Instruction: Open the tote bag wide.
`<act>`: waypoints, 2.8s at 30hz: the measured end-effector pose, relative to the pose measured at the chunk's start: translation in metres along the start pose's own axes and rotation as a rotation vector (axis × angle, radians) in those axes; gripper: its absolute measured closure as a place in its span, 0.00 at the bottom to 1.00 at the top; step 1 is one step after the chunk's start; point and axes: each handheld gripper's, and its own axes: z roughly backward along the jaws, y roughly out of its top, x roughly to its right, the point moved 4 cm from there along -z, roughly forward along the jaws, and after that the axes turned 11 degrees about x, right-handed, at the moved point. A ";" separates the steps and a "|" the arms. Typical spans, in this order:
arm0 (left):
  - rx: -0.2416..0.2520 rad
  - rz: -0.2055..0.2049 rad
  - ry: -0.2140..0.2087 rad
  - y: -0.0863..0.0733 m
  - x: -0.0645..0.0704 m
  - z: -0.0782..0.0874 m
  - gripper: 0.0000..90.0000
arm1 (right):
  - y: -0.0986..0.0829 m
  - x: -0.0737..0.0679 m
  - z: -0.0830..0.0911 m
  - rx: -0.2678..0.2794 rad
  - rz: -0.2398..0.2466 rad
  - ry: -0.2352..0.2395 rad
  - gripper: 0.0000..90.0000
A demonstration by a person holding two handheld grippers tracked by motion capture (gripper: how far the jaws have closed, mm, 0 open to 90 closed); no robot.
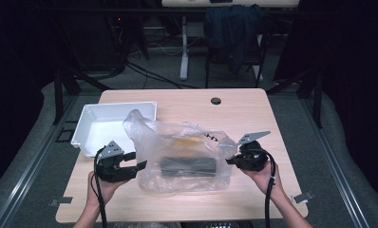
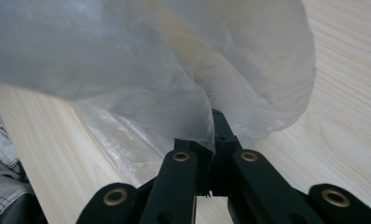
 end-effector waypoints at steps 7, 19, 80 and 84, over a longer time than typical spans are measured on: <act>0.015 -0.023 0.038 0.000 -0.005 -0.012 0.85 | -0.002 0.001 0.001 0.001 0.000 0.000 1.00; -0.071 0.027 -0.046 -0.023 -0.016 -0.021 1.00 | -0.005 0.000 0.000 -0.012 0.002 0.020 1.00; -0.217 0.045 -0.010 -0.049 -0.023 -0.049 0.75 | -0.001 -0.015 -0.005 0.031 0.131 0.019 0.96; -0.177 0.012 0.014 -0.038 -0.020 -0.036 0.51 | -0.002 -0.011 -0.005 0.031 0.099 0.029 1.00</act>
